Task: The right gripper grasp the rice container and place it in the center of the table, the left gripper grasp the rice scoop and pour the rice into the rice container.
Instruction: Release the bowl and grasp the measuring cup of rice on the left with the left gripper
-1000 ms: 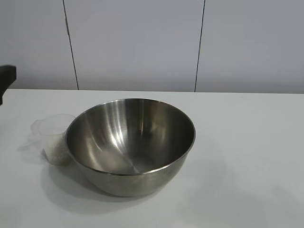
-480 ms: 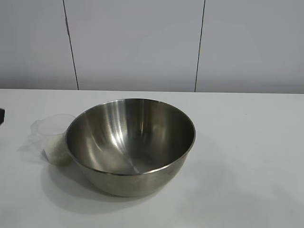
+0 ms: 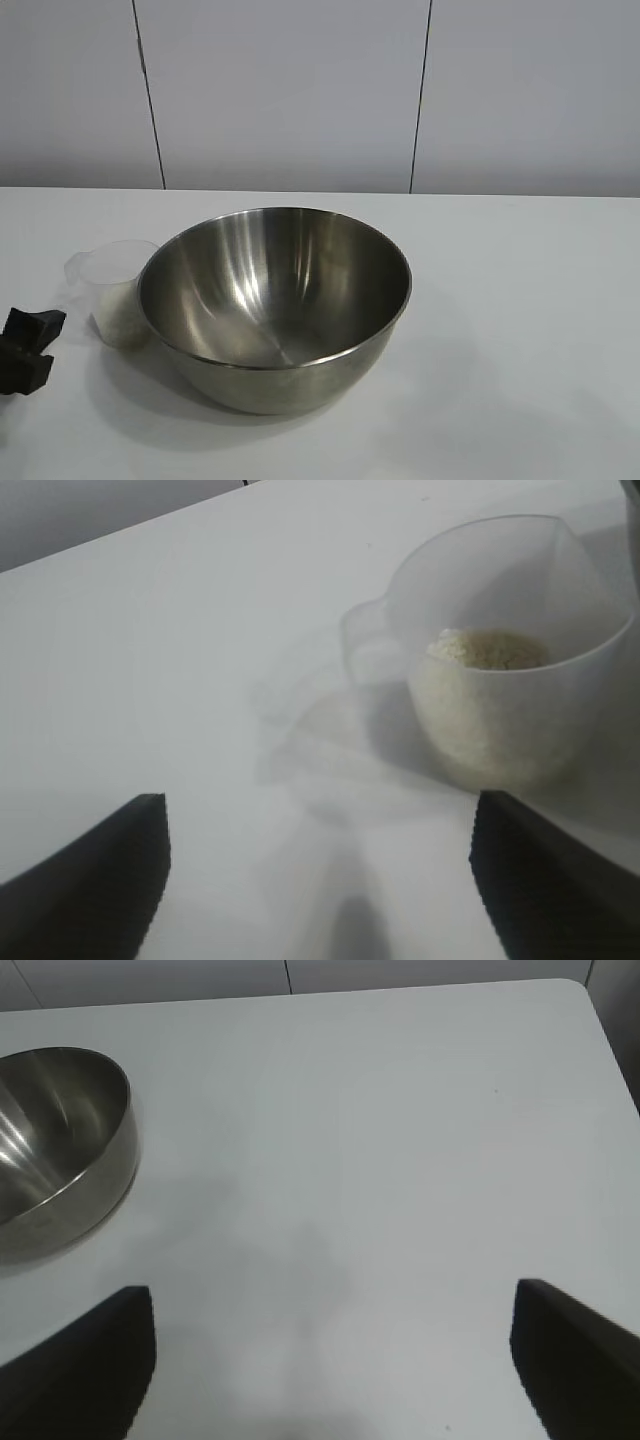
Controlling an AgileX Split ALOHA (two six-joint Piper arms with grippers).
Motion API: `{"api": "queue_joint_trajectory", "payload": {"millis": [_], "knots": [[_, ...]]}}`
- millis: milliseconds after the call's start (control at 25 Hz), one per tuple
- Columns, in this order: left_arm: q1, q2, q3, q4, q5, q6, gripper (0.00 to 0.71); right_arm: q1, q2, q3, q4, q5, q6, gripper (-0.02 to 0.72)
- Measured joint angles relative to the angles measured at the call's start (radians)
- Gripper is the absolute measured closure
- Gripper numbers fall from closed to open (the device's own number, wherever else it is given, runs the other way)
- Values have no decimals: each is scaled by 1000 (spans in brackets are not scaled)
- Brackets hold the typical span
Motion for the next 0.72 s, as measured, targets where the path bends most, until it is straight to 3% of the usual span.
{"api": "queue_joint_trajectory", "payload": {"millis": [240,440,720], "knots": [[22,79,-63,13,0,2,127,0,0,0,0,0,0,42],[135,89,-74,127,0,0,133,0,0,0,0,0,0,42],[300,89,-100,383,0,-81,137,0,0,0,0,0,0,42]]}}
